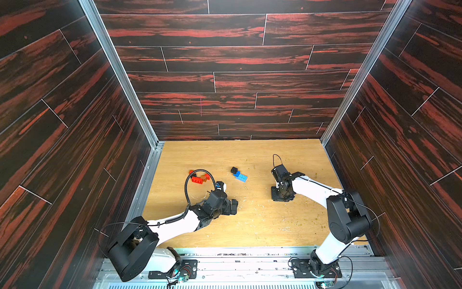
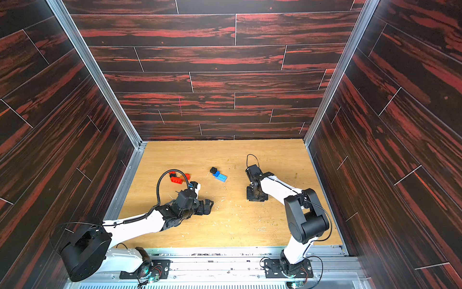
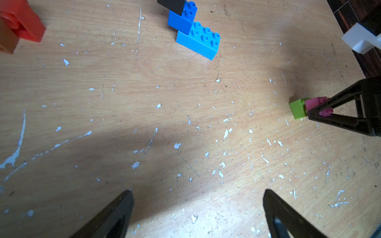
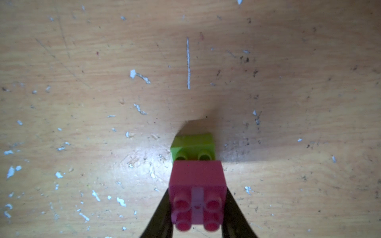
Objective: Assemble the letter v with lego
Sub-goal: Assemble the lego brick with the lego brick.
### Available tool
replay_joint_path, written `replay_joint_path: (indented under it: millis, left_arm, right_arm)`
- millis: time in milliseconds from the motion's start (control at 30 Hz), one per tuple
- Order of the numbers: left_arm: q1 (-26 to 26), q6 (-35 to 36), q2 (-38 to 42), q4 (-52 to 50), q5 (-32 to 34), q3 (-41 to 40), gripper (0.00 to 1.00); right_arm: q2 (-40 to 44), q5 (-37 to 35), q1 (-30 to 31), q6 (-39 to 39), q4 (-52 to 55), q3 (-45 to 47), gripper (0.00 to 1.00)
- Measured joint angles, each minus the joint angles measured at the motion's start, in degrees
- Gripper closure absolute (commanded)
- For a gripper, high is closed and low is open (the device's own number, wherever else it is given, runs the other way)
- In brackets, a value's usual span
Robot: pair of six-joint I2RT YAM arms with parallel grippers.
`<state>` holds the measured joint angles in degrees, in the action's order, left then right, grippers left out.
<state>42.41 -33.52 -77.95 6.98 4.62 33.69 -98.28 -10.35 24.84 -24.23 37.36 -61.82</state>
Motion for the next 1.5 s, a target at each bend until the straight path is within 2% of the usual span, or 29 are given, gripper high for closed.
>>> replay_joint_path:
  millis: [567,1267,1500]
  left_arm:
    - [0.0,-0.2,1.6,-0.1,-0.1,-0.9,0.0]
    - [0.0,-0.6,1.6,0.0,-0.2,-0.9,0.0]
    - [0.0,-0.6,1.6,-0.1,-0.2,-0.9,0.0]
  right_arm:
    - [-2.5,1.6,-0.7,1.8,3.5,-3.3,0.79]
    - [-0.7,3.5,-0.7,0.9,2.3,0.8,0.79]
    - [-2.8,3.5,-0.8,0.8,3.4,0.3,0.79]
